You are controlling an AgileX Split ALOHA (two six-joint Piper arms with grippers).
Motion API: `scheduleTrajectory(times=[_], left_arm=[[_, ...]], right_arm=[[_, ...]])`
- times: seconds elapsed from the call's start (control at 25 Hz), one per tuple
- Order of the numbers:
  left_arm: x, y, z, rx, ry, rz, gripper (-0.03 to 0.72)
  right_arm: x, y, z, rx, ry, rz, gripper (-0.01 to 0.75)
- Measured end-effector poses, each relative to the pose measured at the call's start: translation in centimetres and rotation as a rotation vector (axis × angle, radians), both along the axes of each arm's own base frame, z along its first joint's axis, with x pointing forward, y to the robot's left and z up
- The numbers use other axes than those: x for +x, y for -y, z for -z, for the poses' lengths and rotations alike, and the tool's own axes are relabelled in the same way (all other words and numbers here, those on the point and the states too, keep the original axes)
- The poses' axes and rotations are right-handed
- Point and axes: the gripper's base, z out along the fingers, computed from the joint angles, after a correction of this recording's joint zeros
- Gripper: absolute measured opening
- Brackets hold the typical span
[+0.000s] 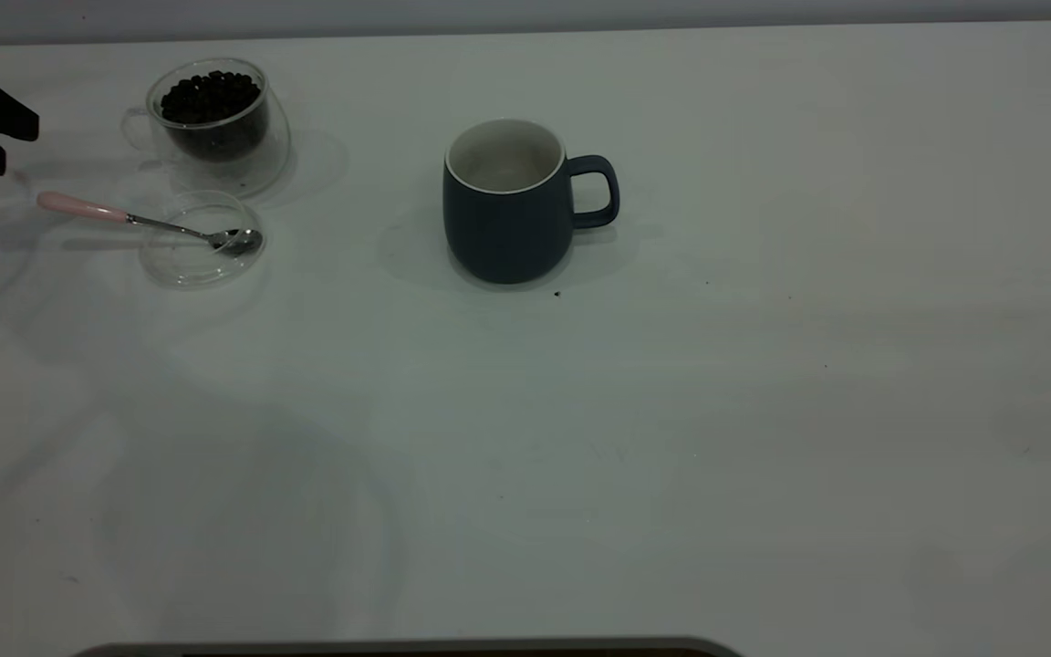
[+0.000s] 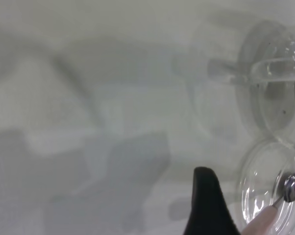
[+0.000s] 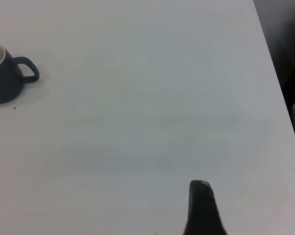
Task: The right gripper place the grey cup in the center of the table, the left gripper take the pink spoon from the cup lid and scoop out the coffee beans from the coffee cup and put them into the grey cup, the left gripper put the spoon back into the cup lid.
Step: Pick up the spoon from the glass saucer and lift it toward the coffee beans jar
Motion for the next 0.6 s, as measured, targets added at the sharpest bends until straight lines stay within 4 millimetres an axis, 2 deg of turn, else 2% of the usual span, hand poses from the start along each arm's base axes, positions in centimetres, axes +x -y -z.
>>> scheduleTrajectory(times=[0.28,0.44,0.6], left_arm=[[-0.1,0.5,1.1,0.003,0.010,0.054,0.546],[-0.2,1.5,1.7,-0.009,0.004,0.103,0.589],[0.1,2.7,2.2,-0.006,0.014,0.147,0.594]], right_arm=[[0.0,0.0,0.0,0.000,0.000,0.000,0.545],[0.0,0.0,0.0,0.000,0.000,0.000,0.545],[0.0,0.0,0.0,0.000,0.000,0.000,0.545]])
